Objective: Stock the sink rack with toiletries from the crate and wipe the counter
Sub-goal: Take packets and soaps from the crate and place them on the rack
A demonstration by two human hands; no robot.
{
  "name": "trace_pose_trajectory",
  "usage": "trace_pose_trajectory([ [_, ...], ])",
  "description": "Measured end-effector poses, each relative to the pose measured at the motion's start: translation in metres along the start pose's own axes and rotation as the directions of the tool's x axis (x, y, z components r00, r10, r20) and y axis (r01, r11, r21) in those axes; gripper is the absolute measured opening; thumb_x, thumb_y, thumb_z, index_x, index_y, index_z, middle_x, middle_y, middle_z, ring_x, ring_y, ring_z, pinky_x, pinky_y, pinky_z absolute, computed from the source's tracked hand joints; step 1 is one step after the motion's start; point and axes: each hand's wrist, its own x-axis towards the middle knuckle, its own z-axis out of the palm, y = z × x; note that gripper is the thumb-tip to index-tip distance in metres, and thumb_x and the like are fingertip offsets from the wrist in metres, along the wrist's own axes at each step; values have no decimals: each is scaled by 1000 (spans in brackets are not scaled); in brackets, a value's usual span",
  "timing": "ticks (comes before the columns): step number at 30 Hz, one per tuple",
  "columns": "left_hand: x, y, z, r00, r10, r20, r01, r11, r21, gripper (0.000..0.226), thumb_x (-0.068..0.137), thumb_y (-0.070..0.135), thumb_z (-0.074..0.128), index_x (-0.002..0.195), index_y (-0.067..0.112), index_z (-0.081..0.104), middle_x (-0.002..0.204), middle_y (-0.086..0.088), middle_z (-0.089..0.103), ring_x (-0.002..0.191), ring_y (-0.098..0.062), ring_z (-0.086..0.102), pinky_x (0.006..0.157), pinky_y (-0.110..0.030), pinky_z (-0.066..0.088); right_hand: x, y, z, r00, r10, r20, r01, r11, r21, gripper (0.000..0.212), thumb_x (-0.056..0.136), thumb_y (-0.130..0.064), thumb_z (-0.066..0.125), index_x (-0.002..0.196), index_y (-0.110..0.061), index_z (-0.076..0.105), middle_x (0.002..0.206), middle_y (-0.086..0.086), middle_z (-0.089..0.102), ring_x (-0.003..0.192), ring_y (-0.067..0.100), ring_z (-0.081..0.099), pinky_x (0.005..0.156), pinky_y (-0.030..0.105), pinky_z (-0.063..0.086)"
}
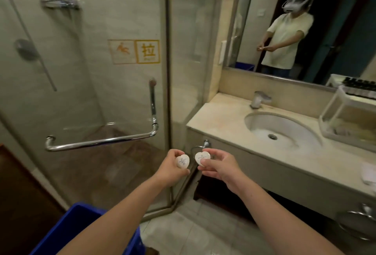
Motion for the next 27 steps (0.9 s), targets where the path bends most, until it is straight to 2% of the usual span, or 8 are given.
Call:
trace_pose_trajectory([
  [4,26,39,55,996,85,39,-86,996,16,51,73,1,77,110,18,48,97,4,57,78,-3,54,69,-9,46,0,-18,-69,997,-35,-67,35,999,-3,34,81,-2,75,111,-16,65,93,12,76,83,26,74,78,36,61],
  [8,49,79,112,989,145,40,-145,989,0,52,68,4,81,108,23,54,103,0,63,86,-8,61,82,-21,51,4,-33,-141,989,-66,-136,64,998,-17,36,82,-2,74,114,-16,65,94,11,75,81,24,74,66,30,60],
  [12,69,117,169,979,198,52,-197,980,-32,49,70,3,80,109,23,58,102,4,62,84,-9,61,78,-17,51,6,-46,-210,980,-101,-173,99,995,-17,38,84,-1,72,119,-13,63,98,16,73,76,22,72,67,31,61],
  [17,85,155,227,959,263,105,-263,965,-17,48,72,11,81,113,24,60,100,6,64,77,-9,65,79,-24,54,2,-59,-278,971,-115,-211,121,992,16,39,84,1,70,121,-11,62,103,17,73,81,26,72,74,38,60],
  [20,99,177,261,938,313,152,-316,949,-3,47,76,16,78,118,24,59,104,8,63,74,-5,63,77,-24,53,0,-66,-319,959,-137,-246,147,989,21,40,85,0,70,122,-12,63,105,16,72,79,23,73,65,33,60],
  [22,109,190,280,924,331,193,-342,939,25,47,79,20,76,122,24,56,105,10,62,75,-5,63,75,-23,52,0,-69,-343,947,-151,-285,165,986,28,39,85,0,70,121,-13,63,105,15,72,79,22,73,64,31,58],
  [24,122,200,298,908,345,236,-372,925,77,46,81,26,74,123,25,55,106,12,62,81,-6,66,79,-27,54,1,-72,-364,930,-157,-331,179,983,39,37,84,1,70,118,-13,63,104,14,72,80,23,73,65,32,58],
  [27,139,216,323,882,360,305,-412,903,125,43,81,28,75,118,29,53,104,14,62,83,-3,65,81,-28,54,4,-77,-393,911,-164,-379,197,979,50,37,83,0,71,117,-13,63,103,13,72,80,23,73,66,32,58],
])
